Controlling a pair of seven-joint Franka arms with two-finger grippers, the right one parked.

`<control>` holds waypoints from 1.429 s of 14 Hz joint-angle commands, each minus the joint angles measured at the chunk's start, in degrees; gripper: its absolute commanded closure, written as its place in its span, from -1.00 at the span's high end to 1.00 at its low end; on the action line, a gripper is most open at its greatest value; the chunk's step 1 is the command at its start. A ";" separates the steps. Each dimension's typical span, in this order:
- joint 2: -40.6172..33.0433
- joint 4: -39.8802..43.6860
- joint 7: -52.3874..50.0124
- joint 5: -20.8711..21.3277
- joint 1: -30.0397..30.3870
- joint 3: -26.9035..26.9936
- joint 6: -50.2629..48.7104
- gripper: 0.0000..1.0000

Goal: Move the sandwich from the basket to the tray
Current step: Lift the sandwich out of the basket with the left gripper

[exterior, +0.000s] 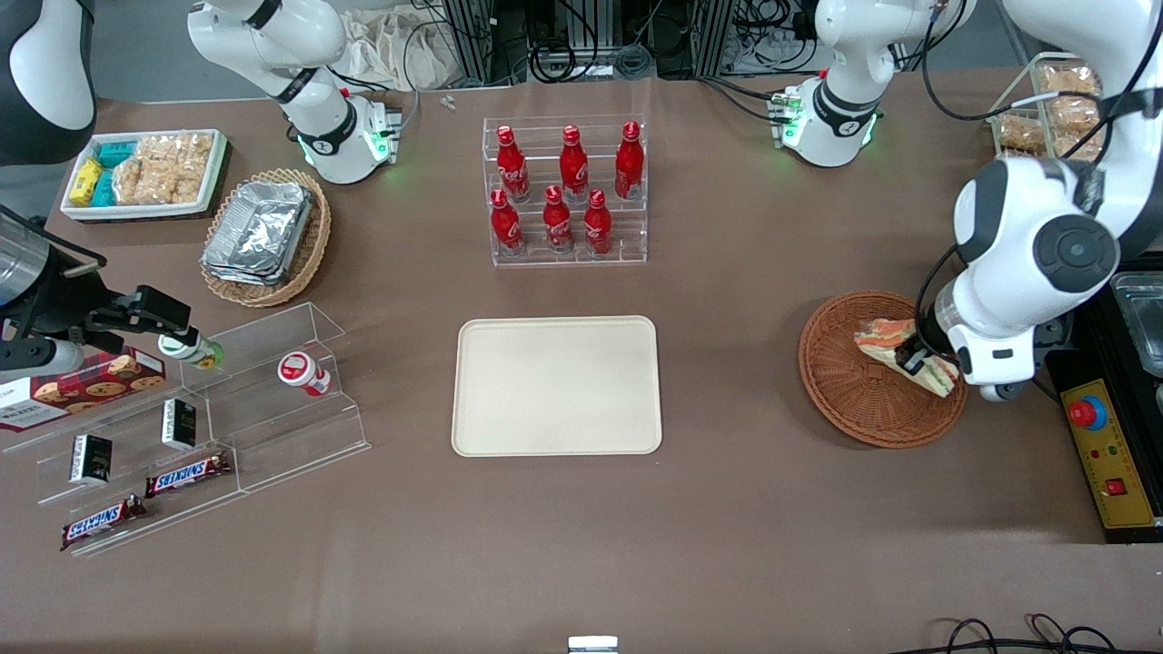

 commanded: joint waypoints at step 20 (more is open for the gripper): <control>15.01 12.88 17.44 -1.38 -9.49 -20.76 4.99 -0.96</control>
